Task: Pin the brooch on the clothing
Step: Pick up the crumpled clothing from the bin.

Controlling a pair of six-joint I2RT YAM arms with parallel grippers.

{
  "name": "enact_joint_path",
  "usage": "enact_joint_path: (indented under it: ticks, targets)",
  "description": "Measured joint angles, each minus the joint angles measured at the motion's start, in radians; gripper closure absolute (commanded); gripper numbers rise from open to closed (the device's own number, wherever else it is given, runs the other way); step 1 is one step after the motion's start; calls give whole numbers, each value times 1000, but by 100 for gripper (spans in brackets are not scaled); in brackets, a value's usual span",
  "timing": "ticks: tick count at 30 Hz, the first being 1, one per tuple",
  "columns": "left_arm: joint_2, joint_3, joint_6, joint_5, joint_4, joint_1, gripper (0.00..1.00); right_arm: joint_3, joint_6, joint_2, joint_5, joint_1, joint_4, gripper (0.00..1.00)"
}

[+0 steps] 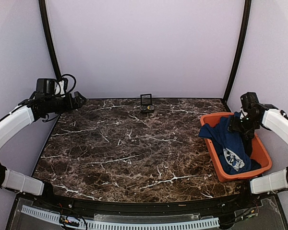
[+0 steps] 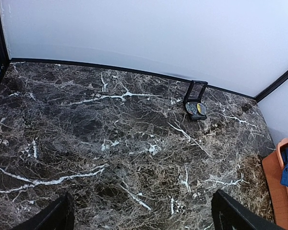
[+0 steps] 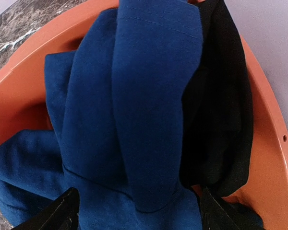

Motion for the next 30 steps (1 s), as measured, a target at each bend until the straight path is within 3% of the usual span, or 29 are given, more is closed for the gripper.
enact_joint_path:
  ticks: [3,6,12,13,24,30]
  targets:
    - [1,0,-3,3,1,0,1,-7,9,5,5,-10,18,24]
    - [3,0,-4,6,3,0,1,-7,10,13,7,-17,50,39]
    - [5,-3,-6,13,5,0,1,-8,3,47,-7,-61,130,97]
    - [6,-4,-7,15,8,0,1,-8,-1,57,-17,-65,140,100]
    - [20,-8,-14,30,26,0,1,29,-55,11,-50,-65,162,100]
    - [24,-15,-20,62,46,0,1,202,-114,-122,-254,-45,219,100]
